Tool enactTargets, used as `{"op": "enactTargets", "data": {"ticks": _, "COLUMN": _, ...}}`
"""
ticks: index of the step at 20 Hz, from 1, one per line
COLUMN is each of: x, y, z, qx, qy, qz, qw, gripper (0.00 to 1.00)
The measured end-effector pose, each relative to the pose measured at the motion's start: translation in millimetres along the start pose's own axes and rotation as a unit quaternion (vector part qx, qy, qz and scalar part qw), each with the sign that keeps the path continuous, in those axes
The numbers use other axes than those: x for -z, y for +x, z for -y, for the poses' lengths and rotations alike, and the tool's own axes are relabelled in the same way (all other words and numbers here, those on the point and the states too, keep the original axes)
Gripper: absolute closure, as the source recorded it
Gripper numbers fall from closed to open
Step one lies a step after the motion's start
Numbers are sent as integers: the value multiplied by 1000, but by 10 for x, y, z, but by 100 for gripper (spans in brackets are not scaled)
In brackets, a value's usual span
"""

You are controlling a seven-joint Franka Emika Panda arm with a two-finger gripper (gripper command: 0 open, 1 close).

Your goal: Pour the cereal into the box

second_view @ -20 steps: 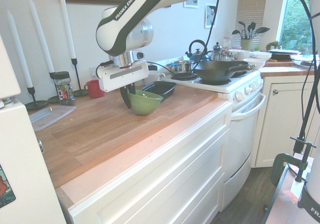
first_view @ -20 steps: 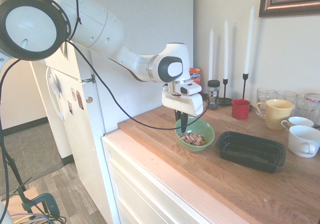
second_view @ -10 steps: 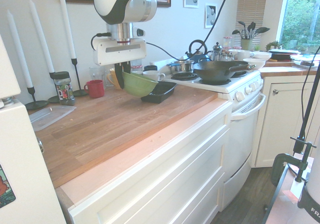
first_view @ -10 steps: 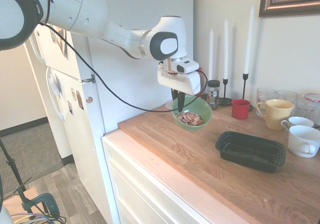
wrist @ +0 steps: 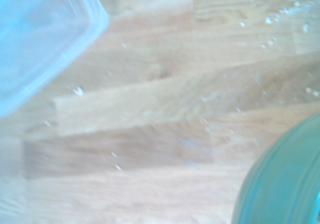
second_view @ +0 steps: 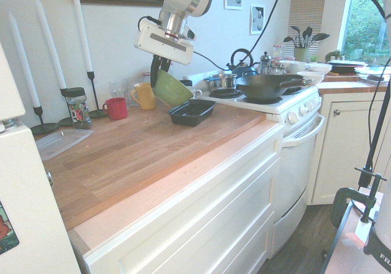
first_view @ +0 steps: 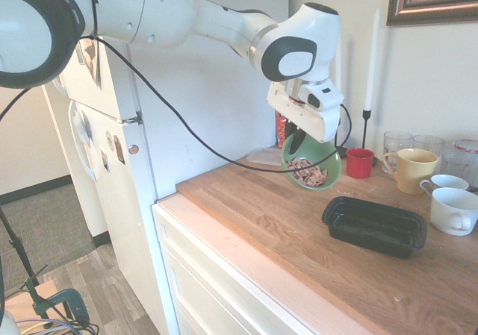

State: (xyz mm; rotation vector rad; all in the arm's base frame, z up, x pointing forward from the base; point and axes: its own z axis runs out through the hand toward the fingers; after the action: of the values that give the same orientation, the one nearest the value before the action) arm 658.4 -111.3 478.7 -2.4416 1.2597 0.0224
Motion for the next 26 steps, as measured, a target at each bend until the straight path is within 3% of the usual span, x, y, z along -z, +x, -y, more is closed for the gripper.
{"op": "enactTargets", "data": {"ticks": 6, "x": -76, "y": 607, "z": -237, "qx": -16, "qy": 61, "qz": 74, "qw": 995, "gripper": 100}}
{"op": "enactTargets", "data": {"ticks": 15, "x": -304, "y": 1103, "z": -525, "qx": -5, "qy": 177, "qz": 179, "qw": 968, "gripper": 100}}
{"op": "enactTargets", "data": {"ticks": 26, "x": -298, "y": 1424, "z": -721, "qx": -13, "qy": 275, "qz": 228, "qw": 934, "gripper": 100}}
